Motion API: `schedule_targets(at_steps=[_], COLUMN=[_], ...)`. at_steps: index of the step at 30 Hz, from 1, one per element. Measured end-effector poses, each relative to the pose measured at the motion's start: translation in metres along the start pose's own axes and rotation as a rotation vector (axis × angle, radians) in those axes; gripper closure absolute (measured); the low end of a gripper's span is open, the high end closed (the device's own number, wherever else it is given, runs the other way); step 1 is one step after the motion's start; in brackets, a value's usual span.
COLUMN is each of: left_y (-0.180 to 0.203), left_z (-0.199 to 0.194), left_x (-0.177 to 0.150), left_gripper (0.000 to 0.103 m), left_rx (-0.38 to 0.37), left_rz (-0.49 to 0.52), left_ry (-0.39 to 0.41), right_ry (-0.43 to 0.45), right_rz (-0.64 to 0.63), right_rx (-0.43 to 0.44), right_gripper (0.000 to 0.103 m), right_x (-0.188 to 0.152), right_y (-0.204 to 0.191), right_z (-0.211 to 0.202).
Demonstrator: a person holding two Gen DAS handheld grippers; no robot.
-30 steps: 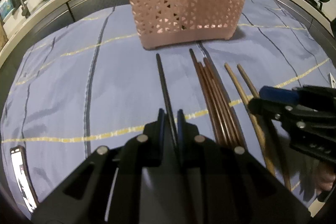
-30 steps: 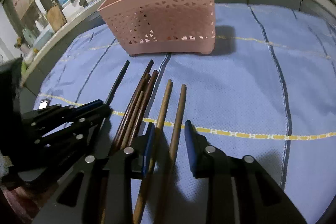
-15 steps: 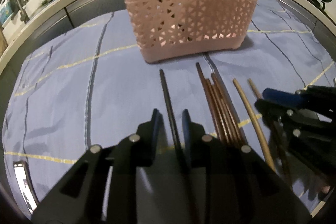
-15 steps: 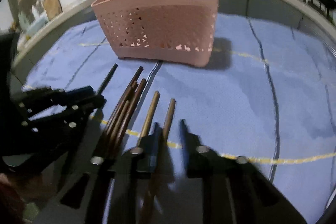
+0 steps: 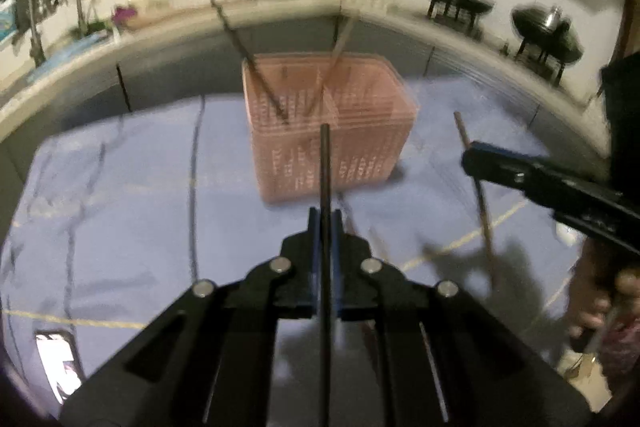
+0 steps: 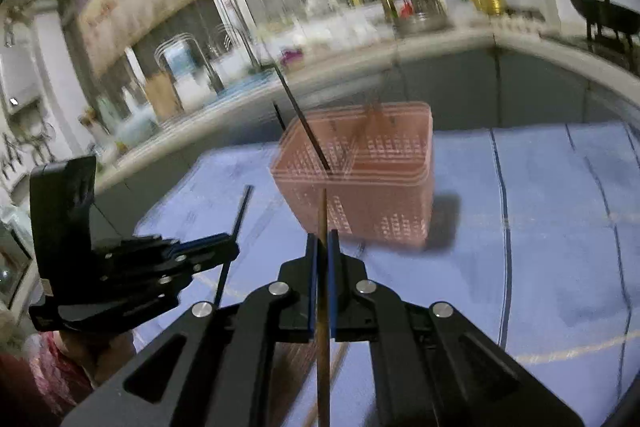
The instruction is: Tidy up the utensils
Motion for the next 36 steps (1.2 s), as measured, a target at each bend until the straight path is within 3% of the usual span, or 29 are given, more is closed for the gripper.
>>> schedule_targets(at_steps=[5, 9, 13, 17, 22, 29, 34, 36], left_y=[-0.004, -0.004, -0.006, -0.009, -0.024, -0.035, -0.052, -0.058], left_z=[-0.064, -0.092, -0.090, -0.062, -0.014, 0.045, 0.024, 0.002], left_x=[0.062, 0.128, 0.177, 0.199, 0.188, 0.139, 0.116, 0.106], left_gripper=[0.099, 0.098, 0.098, 0.098, 0.098, 0.095, 0.082, 0.081], left_rx=[-0.047, 0.004, 0.035, 0.068, 0.071, 0.090, 0.113, 0.122], left_rz=[0.001, 0.032, 0.032, 0.035, 0.028, 0.006, -0.073, -0.104], left_ry=[0.162, 0.286, 0.334, 0.311, 0.214, 0.069, 0.106, 0.140], right_ry=[0.128, 0.247, 0.445, 0.558, 0.529, 0.332, 0.298, 0.293], right_rz=[-0.016, -0.037, 0.009, 0.059, 0.074, 0.002, -0.079, -0.092], right_rx=[0.073, 0.059, -0.018, -0.085, -0.098, -0.125, -0.238, -0.250], right_gripper=[0.098, 0.098, 0.098, 0.098, 0.098, 0.095, 0.075, 0.074], right_x=[0.069, 0.131, 0.186, 0.199, 0.184, 0.142, 0.120, 0.113], right_y=[-0.010, -0.016, -0.005, 0.010, 0.028, 0.022, -0.001, -0.009], right_z=[-0.028, -0.037, -0.029, -0.002, 0.042, 0.086, 0.073, 0.064])
Point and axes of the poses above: each gripper's, at about its wrist camera, not at the fingertips, and z roughly the way its jaws point, y to its right, x to its top, the point moved 5 cm from there along z, roughly the way its jaws point, and after that the axes turned 8 degrees about -y, right-handed, at the moved point
